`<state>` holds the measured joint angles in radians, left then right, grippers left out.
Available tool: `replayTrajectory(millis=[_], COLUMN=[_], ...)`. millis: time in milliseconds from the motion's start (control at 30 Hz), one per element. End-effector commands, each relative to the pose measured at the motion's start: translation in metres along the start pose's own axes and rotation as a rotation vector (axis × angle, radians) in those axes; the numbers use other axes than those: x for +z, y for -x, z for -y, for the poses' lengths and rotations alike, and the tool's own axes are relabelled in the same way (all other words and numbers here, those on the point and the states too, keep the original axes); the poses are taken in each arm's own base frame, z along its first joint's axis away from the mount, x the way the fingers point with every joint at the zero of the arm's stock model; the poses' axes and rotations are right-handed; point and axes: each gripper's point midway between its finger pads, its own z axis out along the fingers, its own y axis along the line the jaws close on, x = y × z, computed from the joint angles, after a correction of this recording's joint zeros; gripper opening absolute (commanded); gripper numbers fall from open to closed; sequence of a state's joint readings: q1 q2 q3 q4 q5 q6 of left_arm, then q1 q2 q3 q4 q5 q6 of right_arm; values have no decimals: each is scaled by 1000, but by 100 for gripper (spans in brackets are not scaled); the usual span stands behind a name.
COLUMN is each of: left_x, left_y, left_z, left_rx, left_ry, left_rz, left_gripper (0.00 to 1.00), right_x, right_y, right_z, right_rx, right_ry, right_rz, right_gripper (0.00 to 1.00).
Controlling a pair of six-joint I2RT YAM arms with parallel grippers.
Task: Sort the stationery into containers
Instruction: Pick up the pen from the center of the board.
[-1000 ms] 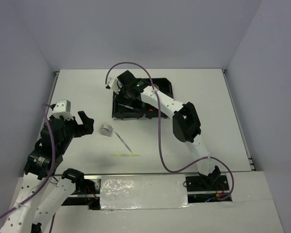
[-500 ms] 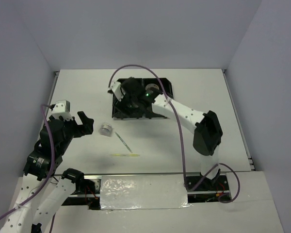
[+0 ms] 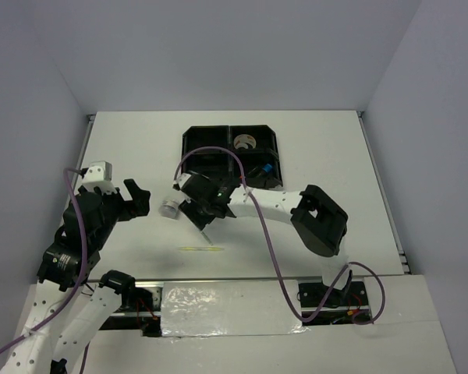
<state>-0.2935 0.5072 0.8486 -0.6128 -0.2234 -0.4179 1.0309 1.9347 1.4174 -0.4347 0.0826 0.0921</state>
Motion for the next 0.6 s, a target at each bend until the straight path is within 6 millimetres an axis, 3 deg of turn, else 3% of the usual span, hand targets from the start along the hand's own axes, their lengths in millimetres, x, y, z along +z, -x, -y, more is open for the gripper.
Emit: replayTrajectory(millis=[0,300,533,567], left_x=[-1,-1,-2,-2], left_y=[10,10,11,10], left_z=[3,3,3,3], left_rx=[6,7,7,8], left_ry=[-11,-14,-17,-17], left_rz=[39,43,47,45], left_gripper=[99,99,99,99], right_x=[8,29,43,43], right_y=[14,-3,-19,-21], right_z=[-11,-25,-24,-24], right_rx=[41,45,36,27], right_ry=[-2,11,1,-3], right_rz=[52,-12,-69,-74], right_gripper=[60,57,35,27])
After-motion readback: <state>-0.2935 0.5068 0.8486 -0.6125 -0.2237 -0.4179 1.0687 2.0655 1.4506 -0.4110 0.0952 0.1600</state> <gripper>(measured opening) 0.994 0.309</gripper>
